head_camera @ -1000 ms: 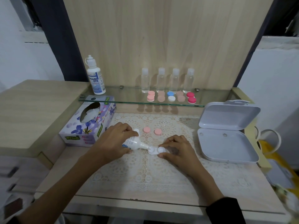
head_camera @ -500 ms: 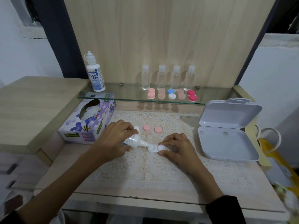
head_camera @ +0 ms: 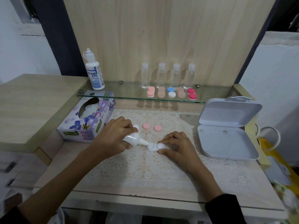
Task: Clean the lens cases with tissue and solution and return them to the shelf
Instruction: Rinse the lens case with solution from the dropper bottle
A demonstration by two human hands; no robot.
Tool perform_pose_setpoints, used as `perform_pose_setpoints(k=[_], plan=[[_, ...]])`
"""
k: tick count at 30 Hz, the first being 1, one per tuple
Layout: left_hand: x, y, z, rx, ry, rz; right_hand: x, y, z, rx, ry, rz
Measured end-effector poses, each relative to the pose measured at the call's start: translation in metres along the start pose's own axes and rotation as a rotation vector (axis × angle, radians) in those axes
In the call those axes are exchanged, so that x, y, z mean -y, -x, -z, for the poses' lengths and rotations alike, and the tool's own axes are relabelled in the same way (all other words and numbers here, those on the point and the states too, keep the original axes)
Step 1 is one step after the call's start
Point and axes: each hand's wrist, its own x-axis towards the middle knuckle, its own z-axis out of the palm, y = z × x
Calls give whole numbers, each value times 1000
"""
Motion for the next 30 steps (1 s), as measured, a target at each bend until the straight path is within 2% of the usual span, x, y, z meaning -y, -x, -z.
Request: perform_pose_setpoints(k=[18,24,30], plan=[[0,2,-1,5,24,41,0,-1,-1,-5,-14,-1],[0,-2,3,-59,65,70,0,-1,0,-5,-23,-5],[-15,-16,4,-35,80,-6,1,0,0,-9,-26,-10]])
